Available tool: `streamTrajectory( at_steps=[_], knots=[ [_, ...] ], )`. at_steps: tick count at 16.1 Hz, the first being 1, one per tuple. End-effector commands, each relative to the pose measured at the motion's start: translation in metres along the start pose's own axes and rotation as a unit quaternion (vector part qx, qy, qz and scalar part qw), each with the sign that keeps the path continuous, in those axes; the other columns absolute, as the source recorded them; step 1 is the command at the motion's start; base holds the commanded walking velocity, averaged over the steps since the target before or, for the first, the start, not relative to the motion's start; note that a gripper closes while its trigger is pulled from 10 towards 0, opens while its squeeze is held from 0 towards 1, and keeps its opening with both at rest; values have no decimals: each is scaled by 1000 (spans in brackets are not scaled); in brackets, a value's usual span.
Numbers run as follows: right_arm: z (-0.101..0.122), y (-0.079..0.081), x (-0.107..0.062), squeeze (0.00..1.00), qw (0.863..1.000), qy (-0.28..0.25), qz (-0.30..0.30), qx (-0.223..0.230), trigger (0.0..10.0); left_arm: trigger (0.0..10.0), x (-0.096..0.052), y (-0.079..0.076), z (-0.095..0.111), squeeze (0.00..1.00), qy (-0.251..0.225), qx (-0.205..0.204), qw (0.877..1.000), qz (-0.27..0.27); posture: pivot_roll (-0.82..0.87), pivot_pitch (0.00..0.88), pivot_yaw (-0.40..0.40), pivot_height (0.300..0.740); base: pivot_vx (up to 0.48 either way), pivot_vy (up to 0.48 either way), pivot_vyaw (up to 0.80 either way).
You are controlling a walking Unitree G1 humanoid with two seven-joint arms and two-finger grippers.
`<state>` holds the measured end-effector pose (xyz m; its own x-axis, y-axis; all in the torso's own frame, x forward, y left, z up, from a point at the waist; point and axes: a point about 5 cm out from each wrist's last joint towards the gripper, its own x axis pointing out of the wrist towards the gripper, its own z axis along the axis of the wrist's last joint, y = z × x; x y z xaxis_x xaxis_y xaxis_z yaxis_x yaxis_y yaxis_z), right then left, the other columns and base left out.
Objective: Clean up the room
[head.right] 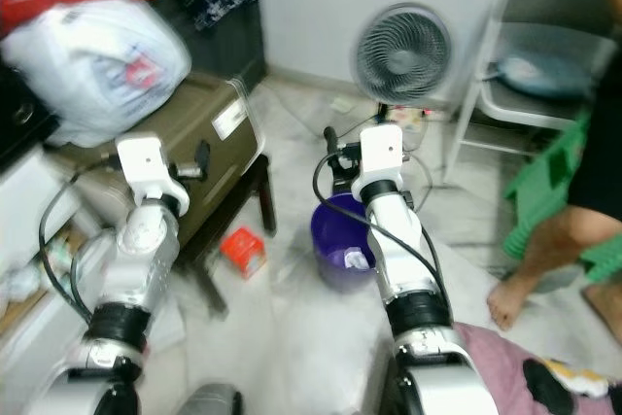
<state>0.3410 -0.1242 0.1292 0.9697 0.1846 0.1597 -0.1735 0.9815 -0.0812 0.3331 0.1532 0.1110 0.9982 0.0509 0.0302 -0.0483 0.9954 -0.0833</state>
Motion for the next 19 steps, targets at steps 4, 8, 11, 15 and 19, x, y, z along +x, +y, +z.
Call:
streamTrajectory(
  at_steps=[4,8,11,15,19],
  knots=[
    [3,2,2,0,1000,-5,3,-1,10000,10000,1,0,0,0,3,-2,1000,1,30,0,-22,740,0,0,800],
    [3,2,2,0,1000,-6,0,0,10000,10000,1,-2,1,0,2,-2,1000,-4,28,0,-19,740,0,0,800],
    [2,2,2,0,1000,-6,-1,1,10000,10000,1,-5,4,0,-9,-7,1000,-12,30,0,-19,740,0,0,800],
    [2,2,2,0,1000,-6,-2,1,10000,10000,1,-5,4,0,-11,-4,1000,-15,31,0,-15,740,0,0,800],
    [0,-2,0,0,1000,-3,-9,-2,10000,10000,-2,-9,-2,0,17,28,998,-55,29,0,-8,740,0,0,762]
  ],
)
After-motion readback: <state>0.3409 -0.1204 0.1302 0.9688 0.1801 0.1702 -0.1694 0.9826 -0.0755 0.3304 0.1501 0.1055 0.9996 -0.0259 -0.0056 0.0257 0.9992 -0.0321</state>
